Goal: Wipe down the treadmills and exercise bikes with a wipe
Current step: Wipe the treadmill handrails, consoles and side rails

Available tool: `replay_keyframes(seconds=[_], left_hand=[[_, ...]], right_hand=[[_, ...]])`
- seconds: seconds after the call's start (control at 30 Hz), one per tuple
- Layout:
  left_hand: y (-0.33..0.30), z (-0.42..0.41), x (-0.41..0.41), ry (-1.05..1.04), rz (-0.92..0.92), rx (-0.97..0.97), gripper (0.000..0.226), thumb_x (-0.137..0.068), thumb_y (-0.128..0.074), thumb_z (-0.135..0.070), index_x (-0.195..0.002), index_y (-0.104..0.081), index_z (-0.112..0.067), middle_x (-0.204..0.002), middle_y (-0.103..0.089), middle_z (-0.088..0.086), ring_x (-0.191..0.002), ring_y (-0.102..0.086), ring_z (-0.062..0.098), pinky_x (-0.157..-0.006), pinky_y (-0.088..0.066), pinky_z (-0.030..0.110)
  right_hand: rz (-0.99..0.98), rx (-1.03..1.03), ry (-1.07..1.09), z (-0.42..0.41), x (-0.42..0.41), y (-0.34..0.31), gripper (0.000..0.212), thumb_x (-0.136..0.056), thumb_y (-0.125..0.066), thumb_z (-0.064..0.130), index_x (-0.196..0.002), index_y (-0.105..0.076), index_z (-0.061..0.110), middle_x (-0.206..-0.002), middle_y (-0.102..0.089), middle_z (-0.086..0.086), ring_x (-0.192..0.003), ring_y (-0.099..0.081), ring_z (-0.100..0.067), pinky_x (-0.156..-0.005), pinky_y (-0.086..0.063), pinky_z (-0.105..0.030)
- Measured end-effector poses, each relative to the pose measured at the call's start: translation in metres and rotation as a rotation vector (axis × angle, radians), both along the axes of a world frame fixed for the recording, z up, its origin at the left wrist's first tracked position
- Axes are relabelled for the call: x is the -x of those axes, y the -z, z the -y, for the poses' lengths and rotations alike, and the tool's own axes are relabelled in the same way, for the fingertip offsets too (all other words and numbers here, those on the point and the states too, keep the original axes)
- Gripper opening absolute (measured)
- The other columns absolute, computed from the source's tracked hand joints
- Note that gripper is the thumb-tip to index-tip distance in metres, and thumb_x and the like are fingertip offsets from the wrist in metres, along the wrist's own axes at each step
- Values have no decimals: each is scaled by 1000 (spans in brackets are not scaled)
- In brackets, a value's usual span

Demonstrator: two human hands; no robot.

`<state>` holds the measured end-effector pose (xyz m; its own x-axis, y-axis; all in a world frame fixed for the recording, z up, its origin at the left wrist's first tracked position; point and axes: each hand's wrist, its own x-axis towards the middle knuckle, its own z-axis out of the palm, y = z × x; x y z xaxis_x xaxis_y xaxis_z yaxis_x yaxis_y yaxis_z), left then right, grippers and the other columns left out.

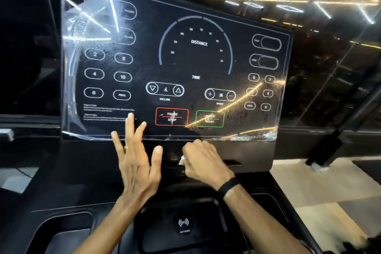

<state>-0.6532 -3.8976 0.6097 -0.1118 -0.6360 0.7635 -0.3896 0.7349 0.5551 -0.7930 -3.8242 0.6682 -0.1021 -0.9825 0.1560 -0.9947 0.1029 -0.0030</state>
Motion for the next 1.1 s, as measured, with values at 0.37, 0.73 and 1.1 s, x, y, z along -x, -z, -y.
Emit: replay_keyframes(seconds=[0.37,0.73,1.1], left_hand=[[20,13,-86,-257,32,-79,65,-98,-32,-37,-147,-32,5,-164,-16,15,-151,-22,21,-123,7,48],[28,15,-140,-378,2,-111,63,-100,-27,-40,-147,-28,2,-163,-20,17,-141,-25,1,-123,4,53],[1,5,-65,-197,-56,-28,67,-97,-34,-34,-147,-28,10,-163,-20,14,-146,-16,-7,-123,7,49]], right_hand=[[-43,47,-318,50,-124,0,13,-88,-56,10,-100,-61,7,-106,-63,-15,-99,-58,-38,-78,-39,-42],[193,265,-411,89,-188,39,9,-94,-55,14,-92,-58,6,-87,-67,-17,-79,-64,-42,-57,-31,-39],[555,466,77,60,-92,15,20,-91,-63,34,-84,-65,16,-91,-73,-8,-90,-64,-36,-72,-48,-40]])
